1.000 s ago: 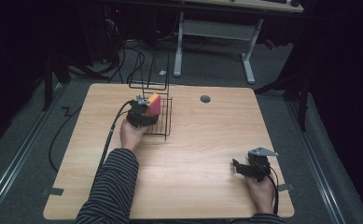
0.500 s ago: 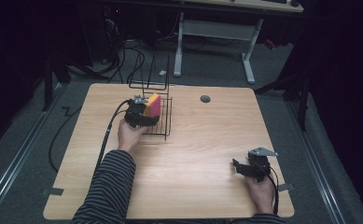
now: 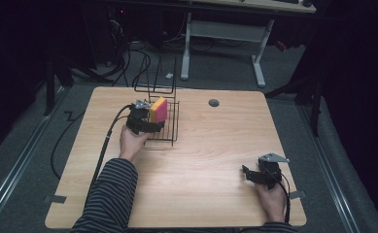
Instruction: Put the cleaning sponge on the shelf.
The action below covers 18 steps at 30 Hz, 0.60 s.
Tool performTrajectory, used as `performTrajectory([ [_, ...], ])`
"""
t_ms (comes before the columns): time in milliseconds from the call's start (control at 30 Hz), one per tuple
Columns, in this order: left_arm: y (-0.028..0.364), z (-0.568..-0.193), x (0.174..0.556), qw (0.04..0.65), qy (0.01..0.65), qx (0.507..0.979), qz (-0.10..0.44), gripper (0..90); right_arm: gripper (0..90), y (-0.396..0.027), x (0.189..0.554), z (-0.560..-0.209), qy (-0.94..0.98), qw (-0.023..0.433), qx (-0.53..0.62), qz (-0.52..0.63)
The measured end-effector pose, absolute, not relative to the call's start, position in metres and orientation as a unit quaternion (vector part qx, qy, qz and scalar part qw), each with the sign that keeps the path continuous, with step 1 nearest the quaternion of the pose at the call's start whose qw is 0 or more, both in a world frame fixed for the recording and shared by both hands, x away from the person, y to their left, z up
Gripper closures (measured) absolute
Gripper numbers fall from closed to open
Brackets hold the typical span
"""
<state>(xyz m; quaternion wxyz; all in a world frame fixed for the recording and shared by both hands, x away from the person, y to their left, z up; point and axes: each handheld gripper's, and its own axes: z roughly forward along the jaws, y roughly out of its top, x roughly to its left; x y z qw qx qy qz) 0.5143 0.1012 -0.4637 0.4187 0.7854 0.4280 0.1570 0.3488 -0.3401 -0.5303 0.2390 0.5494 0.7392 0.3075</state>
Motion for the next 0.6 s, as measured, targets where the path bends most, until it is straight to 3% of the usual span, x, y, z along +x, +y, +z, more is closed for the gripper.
performTrajectory([
  [600,0.124,-0.455,0.492,0.446,0.428,0.769,0.161,17.5,25.9,-0.34,0.349,-0.53,0.74,0.239,0.549,0.307],
])
